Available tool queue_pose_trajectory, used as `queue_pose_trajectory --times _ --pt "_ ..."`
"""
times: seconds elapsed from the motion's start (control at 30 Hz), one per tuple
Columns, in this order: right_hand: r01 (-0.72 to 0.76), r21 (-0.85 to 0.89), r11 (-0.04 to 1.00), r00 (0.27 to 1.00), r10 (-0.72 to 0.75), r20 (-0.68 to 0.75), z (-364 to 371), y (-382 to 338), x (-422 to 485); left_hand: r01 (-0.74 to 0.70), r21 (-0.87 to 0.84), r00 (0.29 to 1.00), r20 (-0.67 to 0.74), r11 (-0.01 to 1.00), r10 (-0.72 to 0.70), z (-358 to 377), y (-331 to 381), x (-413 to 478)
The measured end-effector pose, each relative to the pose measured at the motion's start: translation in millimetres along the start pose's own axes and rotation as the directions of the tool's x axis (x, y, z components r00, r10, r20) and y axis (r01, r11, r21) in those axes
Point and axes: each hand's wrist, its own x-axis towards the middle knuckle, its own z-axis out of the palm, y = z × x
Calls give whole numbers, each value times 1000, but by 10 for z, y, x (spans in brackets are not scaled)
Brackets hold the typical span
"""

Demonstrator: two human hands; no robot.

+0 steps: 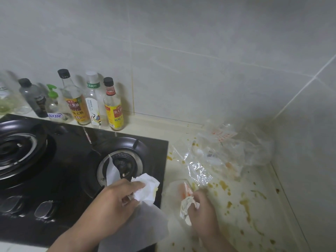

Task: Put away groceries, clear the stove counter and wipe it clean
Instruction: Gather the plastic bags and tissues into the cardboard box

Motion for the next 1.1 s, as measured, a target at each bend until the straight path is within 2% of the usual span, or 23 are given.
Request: queue_pose_trajectory --times 0.3,0.57,0.73,0.87,0.97,1.1 --pt "111 -105 988 993 -115 -28 -44 17 -102 -34 53 999 -8 998 35 28 -14 -35" --pt "83 163 983 982 -52 -182 -507 -608 -190 -43 16 995 -90 999 44 -105 60 -26" --pt "132 179 975 987 -114 -110 -838 -1106 -390 -61 1 989 -135 998 61 -293 183 -145" --pt "235 178 956 972 -227 -61 -940 -1478 -579 -45 -45 975 -219 998 34 -486 307 -430" --pt "323 186 928 944 -329 5 -965 -1742 -745 -42 11 949 -312 999 43 -632 394 -789" --pt "456 238 857 870 -486 81 -938 -2003 -1013 29 87 902 -431 996 12 -764 504 -1404"
